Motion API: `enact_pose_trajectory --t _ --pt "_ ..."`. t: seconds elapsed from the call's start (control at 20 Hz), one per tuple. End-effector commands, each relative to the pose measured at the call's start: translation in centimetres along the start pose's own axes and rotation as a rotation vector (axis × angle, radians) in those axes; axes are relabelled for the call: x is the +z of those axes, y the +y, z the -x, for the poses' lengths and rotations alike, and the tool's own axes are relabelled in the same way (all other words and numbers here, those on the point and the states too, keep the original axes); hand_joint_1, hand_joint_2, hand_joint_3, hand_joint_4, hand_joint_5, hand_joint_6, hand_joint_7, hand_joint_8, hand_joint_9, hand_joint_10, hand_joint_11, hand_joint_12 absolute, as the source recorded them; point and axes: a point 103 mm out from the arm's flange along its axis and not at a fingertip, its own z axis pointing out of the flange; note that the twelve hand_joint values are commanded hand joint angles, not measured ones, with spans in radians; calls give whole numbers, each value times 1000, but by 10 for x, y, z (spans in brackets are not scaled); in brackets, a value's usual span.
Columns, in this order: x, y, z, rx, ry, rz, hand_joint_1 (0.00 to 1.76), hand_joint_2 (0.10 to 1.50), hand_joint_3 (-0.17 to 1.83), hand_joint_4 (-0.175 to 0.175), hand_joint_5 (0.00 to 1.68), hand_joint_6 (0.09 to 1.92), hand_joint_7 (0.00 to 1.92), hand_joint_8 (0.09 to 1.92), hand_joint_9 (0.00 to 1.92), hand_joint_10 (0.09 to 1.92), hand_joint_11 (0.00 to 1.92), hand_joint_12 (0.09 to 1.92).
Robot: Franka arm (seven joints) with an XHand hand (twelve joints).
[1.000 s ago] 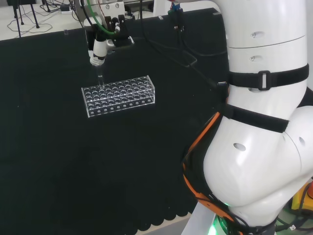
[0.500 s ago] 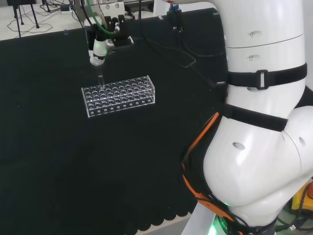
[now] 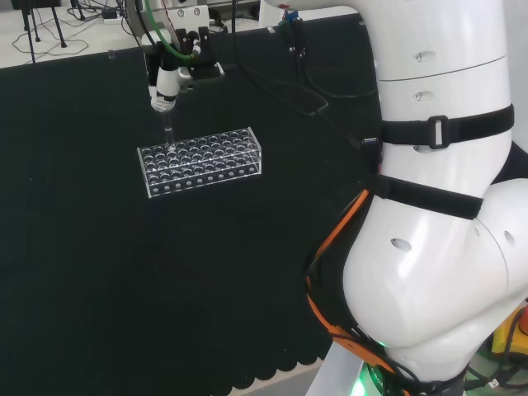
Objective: Put the test tube back in the rack.
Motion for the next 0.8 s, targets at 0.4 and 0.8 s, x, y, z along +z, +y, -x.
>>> enact_pose_trajectory --t 0.4,0.8 --pt "1 -1 0 -4 11 4 1247 521 757 -175 1574 117 1784 422 1636 746 1391 1021" --pt "5 -5 0 0 12 -7 1247 521 756 -175 1575 114 1783 423 1635 747 1390 1021"
